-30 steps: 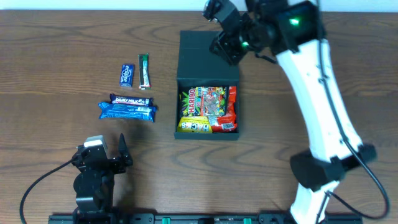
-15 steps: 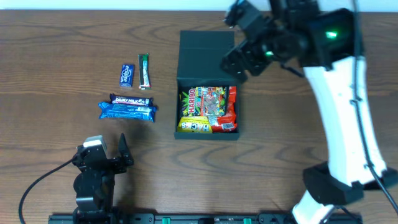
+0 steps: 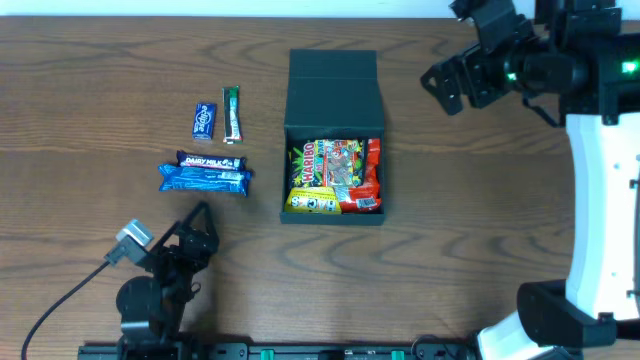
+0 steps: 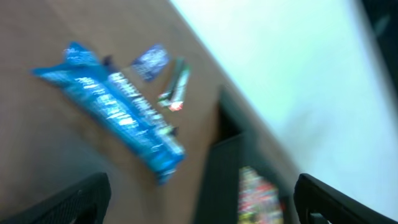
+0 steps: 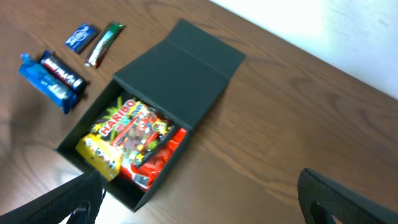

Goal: Pack container
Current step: 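Withdraw the right gripper up and to the top right corner, then reach the left gripper to the blue Dairy Milk bar and grasp it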

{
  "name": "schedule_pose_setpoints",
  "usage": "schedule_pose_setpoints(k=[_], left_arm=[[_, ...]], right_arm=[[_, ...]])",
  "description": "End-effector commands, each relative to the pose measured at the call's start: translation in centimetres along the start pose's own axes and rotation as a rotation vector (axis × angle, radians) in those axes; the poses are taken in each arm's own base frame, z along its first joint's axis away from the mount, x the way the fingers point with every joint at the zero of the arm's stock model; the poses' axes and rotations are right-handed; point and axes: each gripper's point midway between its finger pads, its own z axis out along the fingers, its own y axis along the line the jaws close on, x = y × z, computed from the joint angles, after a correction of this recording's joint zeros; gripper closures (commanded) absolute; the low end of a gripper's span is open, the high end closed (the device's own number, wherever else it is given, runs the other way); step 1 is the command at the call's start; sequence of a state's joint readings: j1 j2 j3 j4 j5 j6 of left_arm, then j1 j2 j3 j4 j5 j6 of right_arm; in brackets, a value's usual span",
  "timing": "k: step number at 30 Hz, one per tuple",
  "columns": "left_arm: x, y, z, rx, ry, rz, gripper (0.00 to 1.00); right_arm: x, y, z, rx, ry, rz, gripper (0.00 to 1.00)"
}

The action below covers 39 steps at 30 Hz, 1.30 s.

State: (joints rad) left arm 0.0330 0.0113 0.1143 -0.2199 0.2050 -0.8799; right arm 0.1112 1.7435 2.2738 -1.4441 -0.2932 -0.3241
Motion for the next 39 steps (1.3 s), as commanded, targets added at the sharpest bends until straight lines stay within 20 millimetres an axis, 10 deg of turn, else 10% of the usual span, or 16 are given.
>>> schedule_pose_setpoints(k=[1,13,24,39], left_arm=[[-1.3,-1.7,-0.1,0.072,-0.049,-0.109,0.05],[-3.1,-5.4,1.6,-0.019,0.085,0.01,0.04],[-6.0,-2.7,8.7,-0.745,0.401,-0.109,0.04],[-0.8,3.0,11.0,-1.119,0.571,-0.394,0.05]], right_arm=[[0.1,-1.3,-0.7,-0.011,-0.028,0.044,0.01],[0.5,-5.7,-3.5,-0.09,-0.159,0.113,0.01],[0.9,-6.1,-3.3,-0.089,-0.146,0.13,0.01],[1.5,-5.8,-3.2,-0.102,-0.123,0.145,0.01]])
